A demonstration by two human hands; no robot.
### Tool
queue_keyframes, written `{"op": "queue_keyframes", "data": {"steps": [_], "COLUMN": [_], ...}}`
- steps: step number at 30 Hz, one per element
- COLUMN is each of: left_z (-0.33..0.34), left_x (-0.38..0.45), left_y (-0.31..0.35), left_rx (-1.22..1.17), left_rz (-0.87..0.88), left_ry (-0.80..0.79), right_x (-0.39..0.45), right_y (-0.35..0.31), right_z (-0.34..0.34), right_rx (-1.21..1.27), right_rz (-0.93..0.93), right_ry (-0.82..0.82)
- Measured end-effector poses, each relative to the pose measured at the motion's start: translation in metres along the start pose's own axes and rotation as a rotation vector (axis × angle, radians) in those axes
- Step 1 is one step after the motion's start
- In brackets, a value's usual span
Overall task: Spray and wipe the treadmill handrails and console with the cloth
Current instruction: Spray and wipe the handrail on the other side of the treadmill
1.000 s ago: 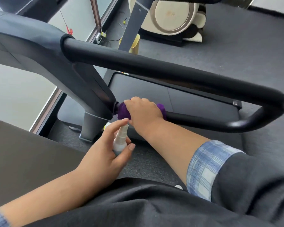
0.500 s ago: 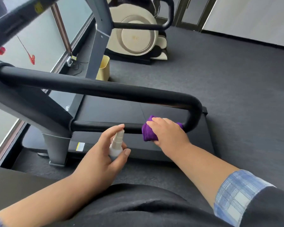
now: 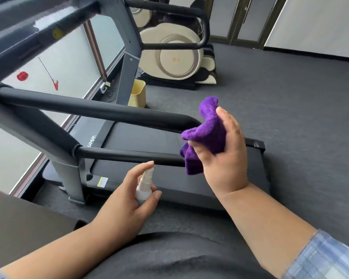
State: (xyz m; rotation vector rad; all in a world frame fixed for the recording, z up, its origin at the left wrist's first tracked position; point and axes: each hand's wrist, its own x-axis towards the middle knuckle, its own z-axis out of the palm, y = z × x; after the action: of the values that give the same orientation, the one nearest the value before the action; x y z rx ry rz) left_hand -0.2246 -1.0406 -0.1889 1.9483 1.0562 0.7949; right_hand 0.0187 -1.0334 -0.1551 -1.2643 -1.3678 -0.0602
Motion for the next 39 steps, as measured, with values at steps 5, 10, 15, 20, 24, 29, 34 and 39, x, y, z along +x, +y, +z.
{"op": "queue_keyframes", "data": {"steps": [5, 10, 15, 20, 24, 29, 34, 39], "left_z": [0.021, 0.035, 0.044, 0.053, 0.059, 0.059, 0.046, 0.019], "left_x": [-0.017, -0.039, -0.049, -0.042, -0.039, -0.041, -0.036, -0.024], "left_y": [0.014, 0.018, 0.023, 0.033, 0.031, 0.023, 0.009, -0.01], "left_rx": [0.002, 0.04, 0.066, 0.022, 0.011, 0.005, -0.029, -0.048], "left_rz": [-0.049, -0.143, -0.197, -0.231, -0.225, -0.218, -0.206, -0.179], "left_ry": [0.048, 0.104, 0.141, 0.132, 0.094, 0.077, 0.065, 0.018], "right_x": [0.006, -0.039, -0.054, -0.059, -0.074, -0.102, -0.086, -0.092], "right_y": [0.038, 0.07, 0.07, 0.062, 0.064, 0.074, 0.077, 0.06], "right_z": [0.008, 0.01, 0.025, 0.023, 0.02, 0.014, 0.02, 0.05], "right_rx": [0.02, 0.066, 0.159, 0.218, 0.241, 0.314, 0.519, 0.579], "right_rz": [0.229, 0.413, 0.627, 0.785, 0.949, 1.152, 1.218, 1.439], "right_ry": [-0.132, -0.184, -0.068, -0.051, -0.102, -0.152, -0.07, 0.023]}}
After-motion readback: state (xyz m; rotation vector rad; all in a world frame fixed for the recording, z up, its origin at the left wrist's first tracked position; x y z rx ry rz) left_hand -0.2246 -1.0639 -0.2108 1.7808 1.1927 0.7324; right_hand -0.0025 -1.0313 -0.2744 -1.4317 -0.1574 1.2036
